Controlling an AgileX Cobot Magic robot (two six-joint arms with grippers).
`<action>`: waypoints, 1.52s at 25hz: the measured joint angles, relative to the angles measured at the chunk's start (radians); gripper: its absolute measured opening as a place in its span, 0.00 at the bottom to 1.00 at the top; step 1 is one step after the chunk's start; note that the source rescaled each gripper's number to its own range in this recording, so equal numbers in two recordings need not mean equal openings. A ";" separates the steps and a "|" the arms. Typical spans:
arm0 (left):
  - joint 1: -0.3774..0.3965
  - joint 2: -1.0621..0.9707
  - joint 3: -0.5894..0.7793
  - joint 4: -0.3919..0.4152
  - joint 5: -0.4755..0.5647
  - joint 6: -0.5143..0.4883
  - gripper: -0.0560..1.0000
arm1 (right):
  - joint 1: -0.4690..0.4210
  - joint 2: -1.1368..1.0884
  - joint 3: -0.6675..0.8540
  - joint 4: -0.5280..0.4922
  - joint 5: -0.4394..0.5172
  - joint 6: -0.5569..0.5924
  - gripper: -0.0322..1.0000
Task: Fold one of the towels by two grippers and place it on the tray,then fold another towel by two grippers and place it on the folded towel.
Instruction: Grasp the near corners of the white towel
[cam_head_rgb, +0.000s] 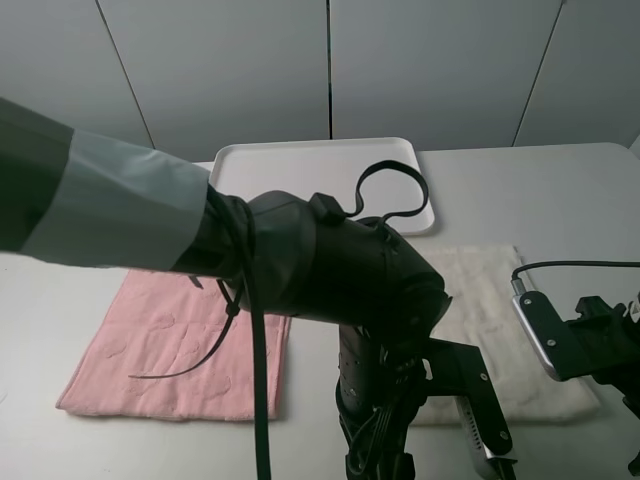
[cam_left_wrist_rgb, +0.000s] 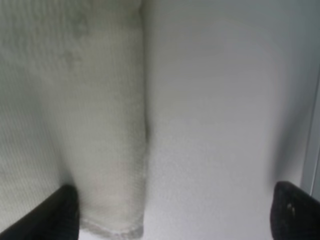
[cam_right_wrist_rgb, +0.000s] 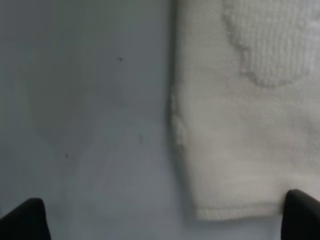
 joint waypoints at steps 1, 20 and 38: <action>0.000 0.000 0.000 0.002 0.000 0.000 0.99 | 0.000 0.000 0.002 0.000 -0.002 0.000 1.00; 0.000 0.002 0.000 0.004 0.000 -0.002 0.99 | 0.000 0.029 0.050 -0.002 -0.118 -0.020 1.00; 0.000 0.002 0.000 0.006 0.001 0.000 0.99 | 0.000 0.035 0.100 -0.056 -0.272 -0.016 0.57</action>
